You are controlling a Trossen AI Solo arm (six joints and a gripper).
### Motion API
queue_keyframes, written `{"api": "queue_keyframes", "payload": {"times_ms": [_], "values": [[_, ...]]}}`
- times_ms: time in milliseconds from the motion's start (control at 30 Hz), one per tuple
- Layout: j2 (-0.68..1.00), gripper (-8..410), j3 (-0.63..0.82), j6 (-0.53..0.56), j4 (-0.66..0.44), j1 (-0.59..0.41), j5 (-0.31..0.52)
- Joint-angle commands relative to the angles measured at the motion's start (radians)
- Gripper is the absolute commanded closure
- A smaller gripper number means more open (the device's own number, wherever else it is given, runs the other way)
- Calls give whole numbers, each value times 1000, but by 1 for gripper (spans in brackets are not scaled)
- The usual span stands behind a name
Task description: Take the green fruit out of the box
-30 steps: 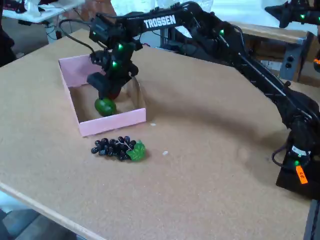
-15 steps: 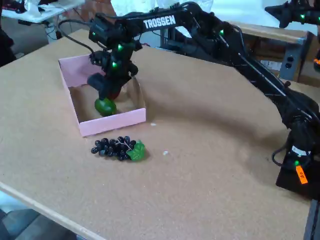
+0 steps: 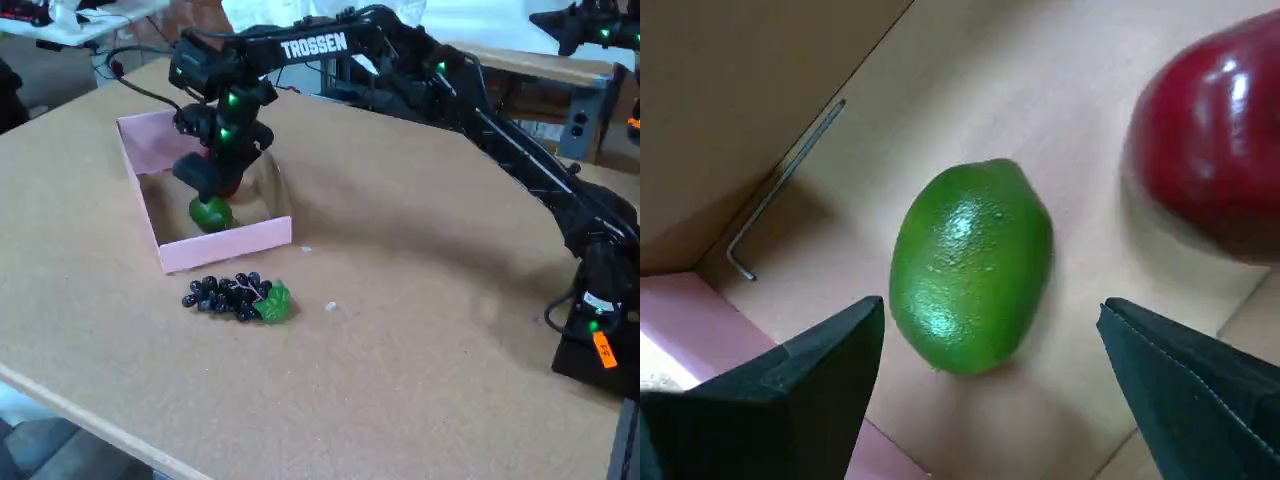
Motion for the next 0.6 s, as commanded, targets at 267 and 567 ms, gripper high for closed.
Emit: {"api": "queue_keyframes", "payload": {"times_ms": [267, 567], "values": [[-1, 104, 5, -14, 10, 20, 43], [0, 104, 39, -26, 17, 30, 61]]}}
